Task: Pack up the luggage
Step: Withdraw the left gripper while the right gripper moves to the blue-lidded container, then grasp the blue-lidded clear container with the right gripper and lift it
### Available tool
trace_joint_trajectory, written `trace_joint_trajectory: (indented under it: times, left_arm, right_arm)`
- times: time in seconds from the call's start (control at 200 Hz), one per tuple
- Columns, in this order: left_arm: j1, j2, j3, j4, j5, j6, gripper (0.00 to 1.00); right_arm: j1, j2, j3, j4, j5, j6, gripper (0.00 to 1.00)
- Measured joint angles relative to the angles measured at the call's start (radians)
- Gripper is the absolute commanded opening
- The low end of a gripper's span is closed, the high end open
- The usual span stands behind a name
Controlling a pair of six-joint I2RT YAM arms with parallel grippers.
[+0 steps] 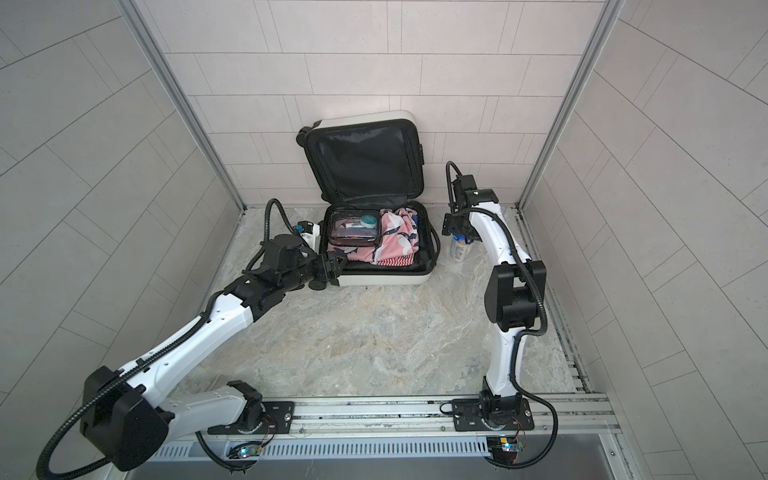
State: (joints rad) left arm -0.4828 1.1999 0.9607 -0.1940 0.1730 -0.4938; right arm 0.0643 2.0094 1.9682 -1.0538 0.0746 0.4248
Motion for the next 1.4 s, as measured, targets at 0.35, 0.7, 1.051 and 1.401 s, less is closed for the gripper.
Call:
trace_joint_trajectory:
  times: [0.35, 0.7, 1.051, 1.401]
  left_arm:
    - [0.011, 0.0, -0.018, 0.019, 0.017, -0.016, 0.81]
    - [0.018, 0.0, -0.033, 0.026, 0.029, -0.031, 0.81]
    - [0.025, 0.0, -0.044, 0.038, 0.038, -0.034, 0.81]
    - [0.032, 0.001, -0.051, 0.044, 0.047, -0.041, 0.81]
  right_arm:
    - [0.01, 0.137, 0.154, -0.084, 0.035, -0.01, 0.99]
    - [0.01, 0.23, 0.294, -0.138, 0.061, -0.01, 0.99]
    - [0.01, 0.309, 0.415, -0.173, 0.064, -0.01, 0.99]
    - [0.01, 0.342, 0.441, -0.174, 0.069, -0.001, 0.94]
